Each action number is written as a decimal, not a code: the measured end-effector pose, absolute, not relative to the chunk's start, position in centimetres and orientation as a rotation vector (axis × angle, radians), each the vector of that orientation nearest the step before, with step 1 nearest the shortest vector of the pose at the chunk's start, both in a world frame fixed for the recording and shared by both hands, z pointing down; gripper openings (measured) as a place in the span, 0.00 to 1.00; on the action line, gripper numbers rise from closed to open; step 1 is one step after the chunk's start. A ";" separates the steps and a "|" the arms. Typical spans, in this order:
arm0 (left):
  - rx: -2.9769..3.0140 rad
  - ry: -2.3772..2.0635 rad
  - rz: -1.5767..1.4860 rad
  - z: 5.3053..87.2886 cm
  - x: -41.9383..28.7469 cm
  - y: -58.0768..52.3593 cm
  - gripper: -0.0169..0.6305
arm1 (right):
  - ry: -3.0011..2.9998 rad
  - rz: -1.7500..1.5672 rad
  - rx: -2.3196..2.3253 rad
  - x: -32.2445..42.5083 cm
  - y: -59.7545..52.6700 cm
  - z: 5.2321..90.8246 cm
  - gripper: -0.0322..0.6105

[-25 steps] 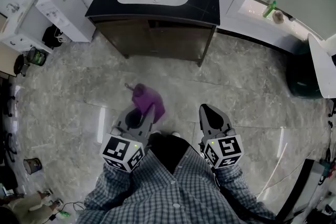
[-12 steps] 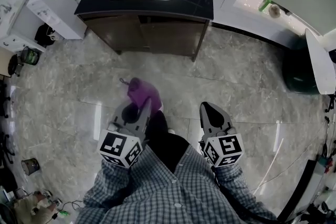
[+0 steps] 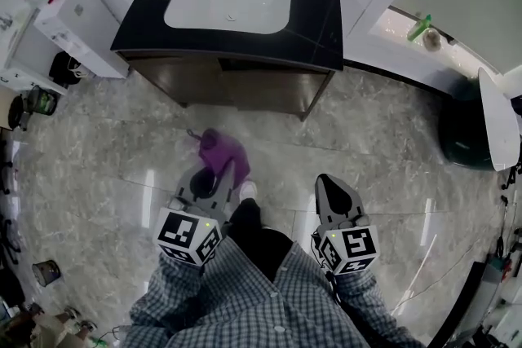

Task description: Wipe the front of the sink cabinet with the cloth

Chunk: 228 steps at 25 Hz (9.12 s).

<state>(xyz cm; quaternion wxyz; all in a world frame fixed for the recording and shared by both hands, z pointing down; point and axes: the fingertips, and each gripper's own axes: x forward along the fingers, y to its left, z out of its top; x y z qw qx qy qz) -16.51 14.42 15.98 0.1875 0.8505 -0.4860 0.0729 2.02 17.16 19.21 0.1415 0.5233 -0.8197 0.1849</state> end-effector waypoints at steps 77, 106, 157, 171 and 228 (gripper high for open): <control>2.370 -1.643 0.609 41.6 -5.2 -15.7 0.11 | -2.064 1.053 1.595 11.8 11.5 44.5 0.08; 2.593 -1.324 0.451 42.9 8.8 -14.9 0.11 | -1.956 1.112 1.736 15.6 12.1 46.3 0.08; 2.509 -1.268 0.545 53.6 3.0 -16.5 0.11 | -1.961 1.134 1.552 10.9 9.4 50.0 0.08; 2.384 -1.435 0.517 54.4 -7.6 -16.0 0.11 | -2.035 1.065 1.387 4.8 7.7 50.2 0.08; 1.809 -1.830 0.467 65.4 -22.5 -13.8 0.11 | -2.009 1.081 1.312 3.7 8.6 54.1 0.08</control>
